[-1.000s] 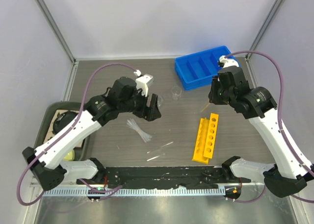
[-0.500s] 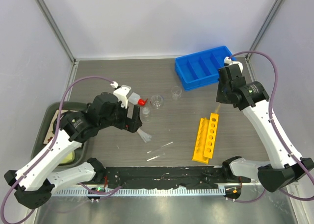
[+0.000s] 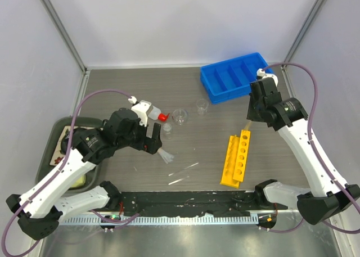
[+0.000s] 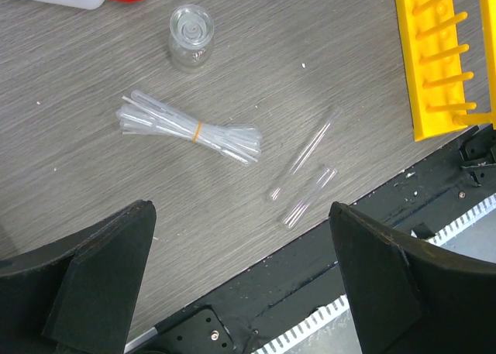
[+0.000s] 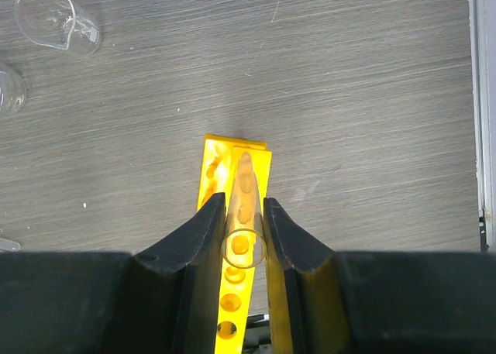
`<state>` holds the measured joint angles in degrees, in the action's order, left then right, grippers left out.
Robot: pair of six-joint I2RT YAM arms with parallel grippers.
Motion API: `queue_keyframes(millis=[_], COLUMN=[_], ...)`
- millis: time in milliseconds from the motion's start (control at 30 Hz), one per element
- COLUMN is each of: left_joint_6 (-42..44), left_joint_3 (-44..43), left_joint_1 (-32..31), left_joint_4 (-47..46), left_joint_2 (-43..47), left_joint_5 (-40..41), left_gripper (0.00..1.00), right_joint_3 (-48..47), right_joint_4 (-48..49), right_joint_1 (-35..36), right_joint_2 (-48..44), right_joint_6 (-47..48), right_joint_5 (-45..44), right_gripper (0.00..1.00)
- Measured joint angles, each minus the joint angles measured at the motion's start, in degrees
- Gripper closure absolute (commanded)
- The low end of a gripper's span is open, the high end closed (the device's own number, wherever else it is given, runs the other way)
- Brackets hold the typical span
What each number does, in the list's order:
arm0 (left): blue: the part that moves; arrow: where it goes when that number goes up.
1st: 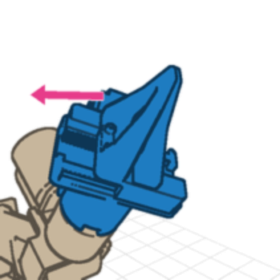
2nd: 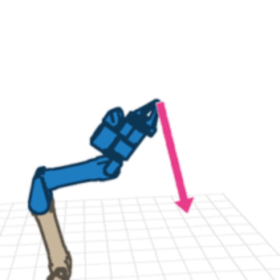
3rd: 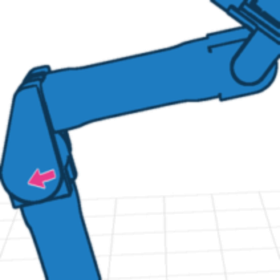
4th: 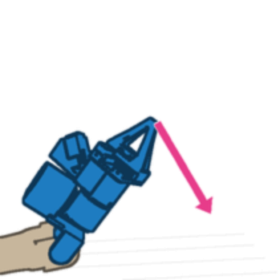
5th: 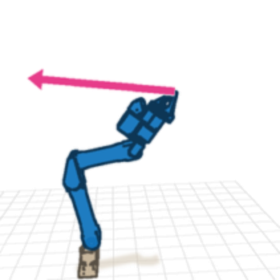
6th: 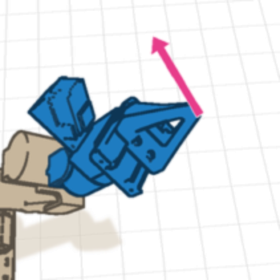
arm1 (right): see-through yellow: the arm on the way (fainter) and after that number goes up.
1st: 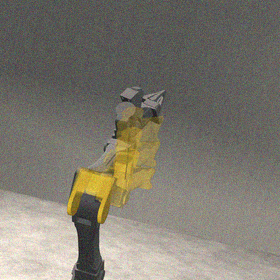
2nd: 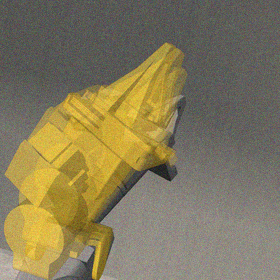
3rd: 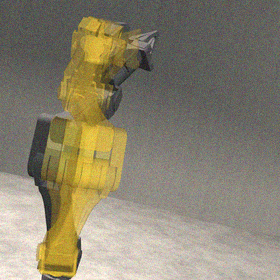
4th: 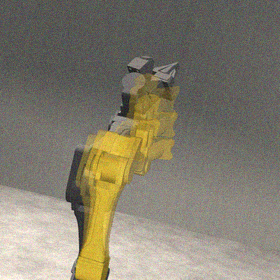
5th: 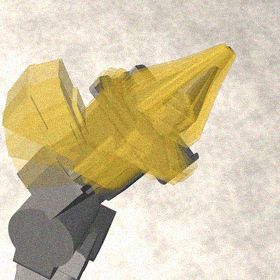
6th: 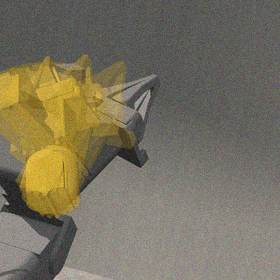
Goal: Organize the chemistry lab equipment
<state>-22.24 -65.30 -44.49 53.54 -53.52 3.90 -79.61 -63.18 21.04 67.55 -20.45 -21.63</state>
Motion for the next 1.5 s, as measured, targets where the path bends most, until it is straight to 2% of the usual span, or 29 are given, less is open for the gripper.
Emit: queue_keyframes(millis=[500,1033,1500], left_joint_6=[-0.37,-1.51,-1.6], left_joint_3=[1.05,1.16,1.79], left_joint_1=[0.0,0.0,0.0], left_joint_4=[-0.63,-1.42,-1.44], left_joint_2=[0.02,0.0,0.09], left_joint_5=[-0.07,-0.96,-0.98], left_gripper=[0.0,0.0,0.0], right_joint_3=[1.7,-1.73,1.03], right_joint_4=[-1.95,-8.5,-7.56], right_joint_1=[0.0,0.0,0.0], right_joint_2=[-3.19,-3.56,-4.28], right_joint_6=[-1.01,-1.14,-1.16], right_joint_5=[2.25,2.91,3.69], right_gripper=[0.91,0.91,0.91])
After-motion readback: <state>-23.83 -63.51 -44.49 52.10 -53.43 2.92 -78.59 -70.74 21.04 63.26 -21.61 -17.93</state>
